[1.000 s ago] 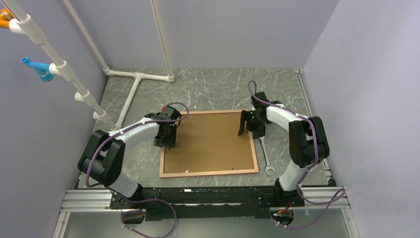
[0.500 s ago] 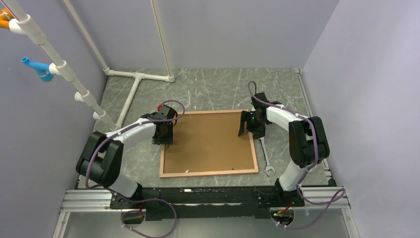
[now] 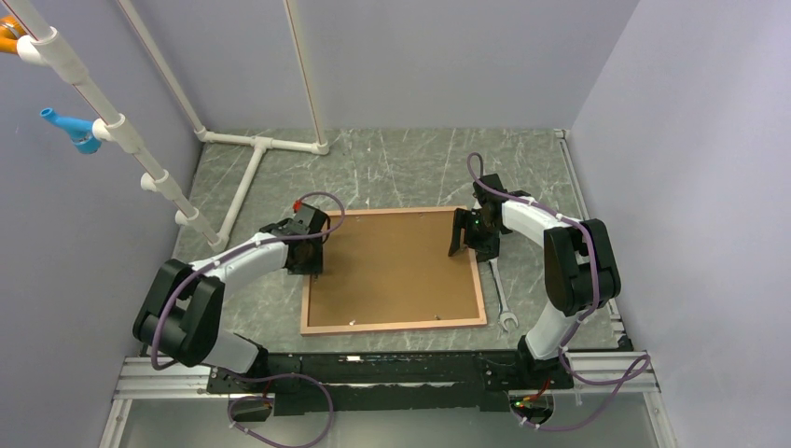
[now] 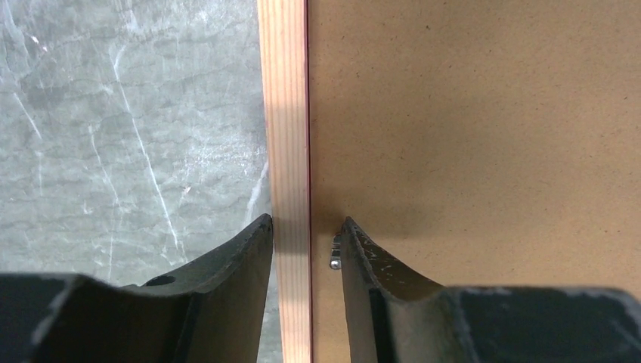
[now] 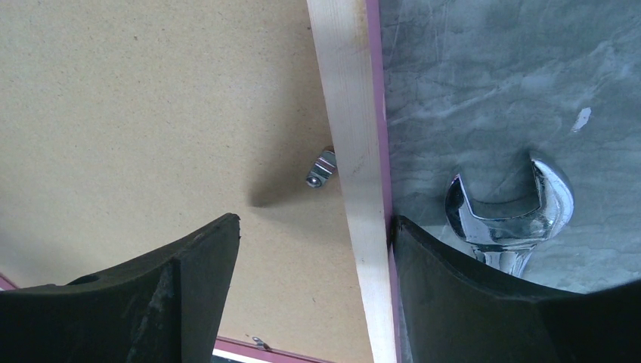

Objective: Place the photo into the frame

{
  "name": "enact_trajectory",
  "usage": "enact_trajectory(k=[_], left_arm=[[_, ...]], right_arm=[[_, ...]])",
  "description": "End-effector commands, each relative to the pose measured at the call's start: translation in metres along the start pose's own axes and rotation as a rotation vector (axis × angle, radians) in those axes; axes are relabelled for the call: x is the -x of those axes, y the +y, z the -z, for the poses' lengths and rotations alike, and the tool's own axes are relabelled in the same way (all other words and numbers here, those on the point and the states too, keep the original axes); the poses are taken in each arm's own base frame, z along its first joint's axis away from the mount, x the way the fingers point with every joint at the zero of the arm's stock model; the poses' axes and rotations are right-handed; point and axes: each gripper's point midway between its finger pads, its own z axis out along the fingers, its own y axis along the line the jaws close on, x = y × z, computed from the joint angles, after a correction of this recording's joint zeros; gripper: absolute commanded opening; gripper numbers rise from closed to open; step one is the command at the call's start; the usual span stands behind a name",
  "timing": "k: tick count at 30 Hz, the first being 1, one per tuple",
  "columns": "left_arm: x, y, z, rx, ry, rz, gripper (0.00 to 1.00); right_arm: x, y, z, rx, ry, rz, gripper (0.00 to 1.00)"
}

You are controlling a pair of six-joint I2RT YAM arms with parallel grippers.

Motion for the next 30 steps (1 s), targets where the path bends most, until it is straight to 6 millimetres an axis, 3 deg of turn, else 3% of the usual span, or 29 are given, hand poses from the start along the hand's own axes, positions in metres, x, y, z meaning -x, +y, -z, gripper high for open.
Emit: enact_trajectory(k=[1, 5, 11, 20, 24, 30], left_arm=[[-0.031, 0.027, 0.007, 0.099, 0.097, -0.021, 0.41], [-0.027, 0.032, 0.015, 0.126, 0.078, -0.002, 0.33], [-0.015, 0.025, 0.02, 0.098, 0.048, 0.01, 0.33], [0.01, 0.004, 0.049, -0.039, -0.052, 0.062, 0.58], [0.012, -0.006, 0.052, -0.105, -0.054, 0.082, 0.61], [0.005, -0.013, 0.041, -0.184, -0.021, 0.127, 0.62]], right_arm=[[0.001, 0.012, 0.002, 0.06, -0.003, 0.006, 0.75], [0.001, 0.013, 0.001, 0.07, 0.0, 0.002, 0.75], [-0.001, 0.013, 0.001, 0.072, 0.005, 0.003, 0.75], [-0.002, 0.013, 0.001, 0.071, 0.006, 0.002, 0.75], [0.001, 0.012, 0.002, 0.061, -0.002, 0.006, 0.75], [0.01, 0.005, 0.007, 0.009, -0.034, 0.013, 0.75]])
